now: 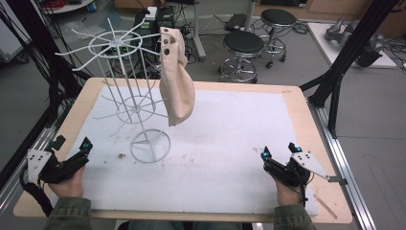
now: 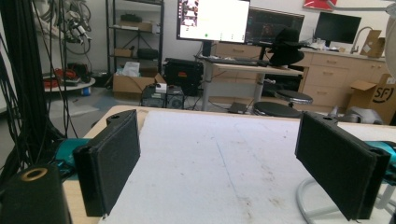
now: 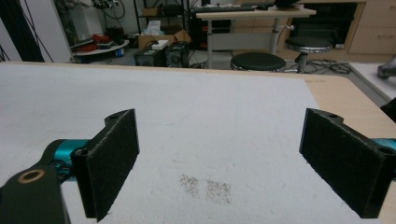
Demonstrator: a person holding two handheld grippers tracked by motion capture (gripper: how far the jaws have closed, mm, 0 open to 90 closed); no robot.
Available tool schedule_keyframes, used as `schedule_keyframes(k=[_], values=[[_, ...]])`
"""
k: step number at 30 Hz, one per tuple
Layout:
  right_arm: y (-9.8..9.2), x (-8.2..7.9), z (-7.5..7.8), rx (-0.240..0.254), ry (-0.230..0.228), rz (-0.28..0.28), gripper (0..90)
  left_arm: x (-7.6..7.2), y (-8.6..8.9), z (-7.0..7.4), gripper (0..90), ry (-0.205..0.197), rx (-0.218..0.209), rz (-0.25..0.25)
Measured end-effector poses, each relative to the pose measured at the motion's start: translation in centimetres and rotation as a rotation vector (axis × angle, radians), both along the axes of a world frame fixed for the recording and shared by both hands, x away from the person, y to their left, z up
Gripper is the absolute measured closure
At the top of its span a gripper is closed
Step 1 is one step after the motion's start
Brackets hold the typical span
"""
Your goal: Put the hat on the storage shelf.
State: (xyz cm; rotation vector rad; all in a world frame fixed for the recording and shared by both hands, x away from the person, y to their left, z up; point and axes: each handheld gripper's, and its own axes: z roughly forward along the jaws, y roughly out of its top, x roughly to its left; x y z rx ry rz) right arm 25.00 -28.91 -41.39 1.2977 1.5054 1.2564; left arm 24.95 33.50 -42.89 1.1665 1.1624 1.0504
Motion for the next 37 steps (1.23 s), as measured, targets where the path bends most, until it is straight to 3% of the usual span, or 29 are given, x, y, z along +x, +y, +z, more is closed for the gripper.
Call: schedule_keyframes(k=[9, 22, 24, 28, 37], values=[[-0.4, -0.2, 0.2, 0.043, -0.006, -0.012, 11.1, 0.0, -0.1, 0.0, 14.3, -0.002, 0.001, -0.002], [-0.6, -0.2, 0.1, 0.06, 0.006, -0.026, 11.2, -0.1, 0.0, 0.1, 14.3, -0.005, -0.007, 0.002], [-0.8, -0.3, -0.2, 0.082, -0.013, -0.021, 11.2, -0.1, 0.0, 0.1, 14.3, -0.003, -0.006, 0.001], [-1.6, -0.3, -0.6, 0.145, 0.001, -0.037, 11.2, 0.0, 0.0, 0.0, 14.3, -0.001, -0.002, 0.002], [-1.6, -0.1, -0.7, 0.115, -0.001, -0.028, 11.2, 0.1, 0.0, 0.0, 14.3, 0.001, -0.001, -0.001]])
